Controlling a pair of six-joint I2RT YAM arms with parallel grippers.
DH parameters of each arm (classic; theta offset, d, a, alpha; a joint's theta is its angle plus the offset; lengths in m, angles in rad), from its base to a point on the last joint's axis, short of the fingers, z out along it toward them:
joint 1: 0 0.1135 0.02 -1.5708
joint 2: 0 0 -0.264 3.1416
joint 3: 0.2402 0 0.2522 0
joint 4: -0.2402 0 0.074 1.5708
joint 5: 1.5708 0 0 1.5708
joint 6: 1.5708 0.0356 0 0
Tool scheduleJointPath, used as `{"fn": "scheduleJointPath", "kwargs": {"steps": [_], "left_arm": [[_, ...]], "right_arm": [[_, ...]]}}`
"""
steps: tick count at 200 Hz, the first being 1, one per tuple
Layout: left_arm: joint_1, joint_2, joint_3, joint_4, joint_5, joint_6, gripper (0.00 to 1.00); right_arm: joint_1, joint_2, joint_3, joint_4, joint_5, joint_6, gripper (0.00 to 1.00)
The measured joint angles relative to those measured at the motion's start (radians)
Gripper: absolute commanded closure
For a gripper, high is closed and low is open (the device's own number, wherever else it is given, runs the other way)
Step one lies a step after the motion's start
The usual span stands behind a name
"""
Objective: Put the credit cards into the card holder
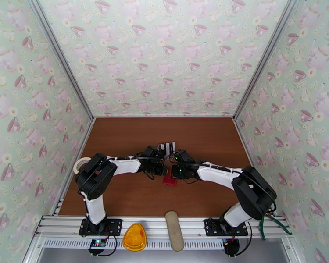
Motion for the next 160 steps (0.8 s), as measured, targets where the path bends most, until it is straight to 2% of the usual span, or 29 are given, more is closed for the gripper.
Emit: {"fn": "scheduleJointPath", "kwargs": {"steps": [26, 84, 139, 160], "left_arm": [[0.000, 0.000, 0.000, 0.000, 0.000, 0.000, 0.76], [0.000, 0.000, 0.000, 0.001, 0.004, 0.000, 0.76], [0.000, 0.000, 0.000, 0.002, 0.004, -0.006, 0.76], [0.000, 0.000, 0.000, 0.002, 0.005, -0.008, 0.76]], "right_arm": [[0.002, -0.010, -0.023, 0.026, 0.004, 0.011, 1.00], [0.049, -0.071, -0.168, 0.228, 0.050, 0.089, 1.00], [0.099, -0.068, -0.224, 0.359, 0.107, 0.154, 1.00], [0.105, -0.065, -0.230, 0.379, 0.108, 0.164, 0.92]]}}
